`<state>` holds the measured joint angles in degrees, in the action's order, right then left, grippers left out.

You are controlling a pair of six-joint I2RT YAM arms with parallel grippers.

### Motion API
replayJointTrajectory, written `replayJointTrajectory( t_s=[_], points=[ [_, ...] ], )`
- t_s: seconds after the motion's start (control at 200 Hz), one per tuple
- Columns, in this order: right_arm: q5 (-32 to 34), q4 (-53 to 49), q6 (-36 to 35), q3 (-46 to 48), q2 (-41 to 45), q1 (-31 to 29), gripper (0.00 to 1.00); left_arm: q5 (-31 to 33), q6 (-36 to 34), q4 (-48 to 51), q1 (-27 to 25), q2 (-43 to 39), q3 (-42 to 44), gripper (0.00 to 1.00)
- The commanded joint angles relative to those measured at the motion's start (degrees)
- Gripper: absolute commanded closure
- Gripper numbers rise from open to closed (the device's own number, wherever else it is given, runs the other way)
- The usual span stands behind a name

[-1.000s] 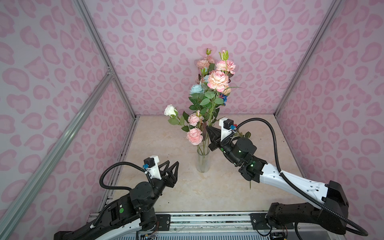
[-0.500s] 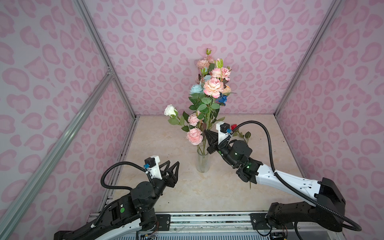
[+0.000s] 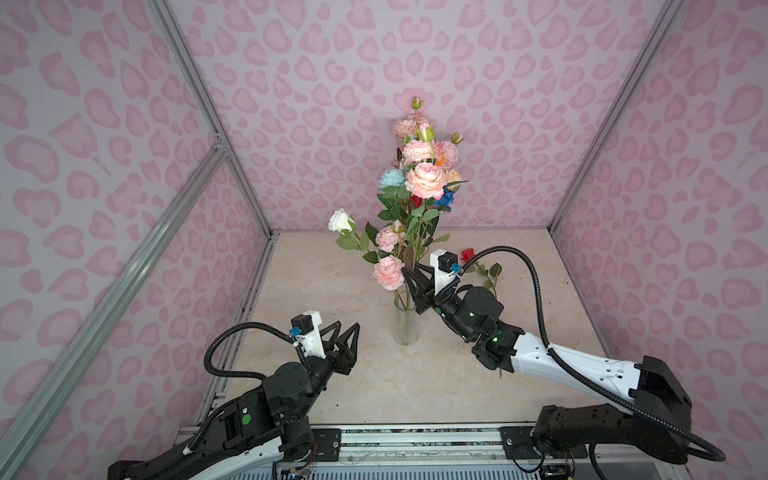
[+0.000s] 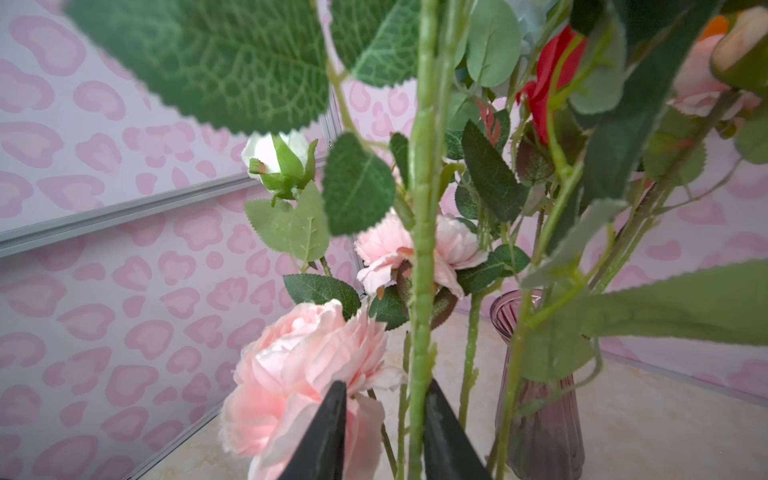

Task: Arrange the flowers into the vase
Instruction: 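Open the right gripper and withdraw it toward the red rose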

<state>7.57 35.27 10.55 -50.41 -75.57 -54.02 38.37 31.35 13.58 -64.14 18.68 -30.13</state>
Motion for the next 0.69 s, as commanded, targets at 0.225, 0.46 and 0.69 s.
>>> replayJointTrajectory(
  t_s=[0.225,0.46,0.69],
  points=[
    [1.8,-1.0,1.3,3.0,1.2,-1.3,0.60,0.2,0.3,-1.7,0.0,0.1,0.6,0.42],
    [3.0,-2.8,2.0,4.5,1.8,-1.7,0.58,0.0,0.9,-1.9,0.0,0.3,1.2,0.42],
    [3.0,-4.7,1.5,4.0,3.4,-2.1,0.57,-0.1,1.2,-1.7,0.0,0.0,1.5,0.42]
  ],
)
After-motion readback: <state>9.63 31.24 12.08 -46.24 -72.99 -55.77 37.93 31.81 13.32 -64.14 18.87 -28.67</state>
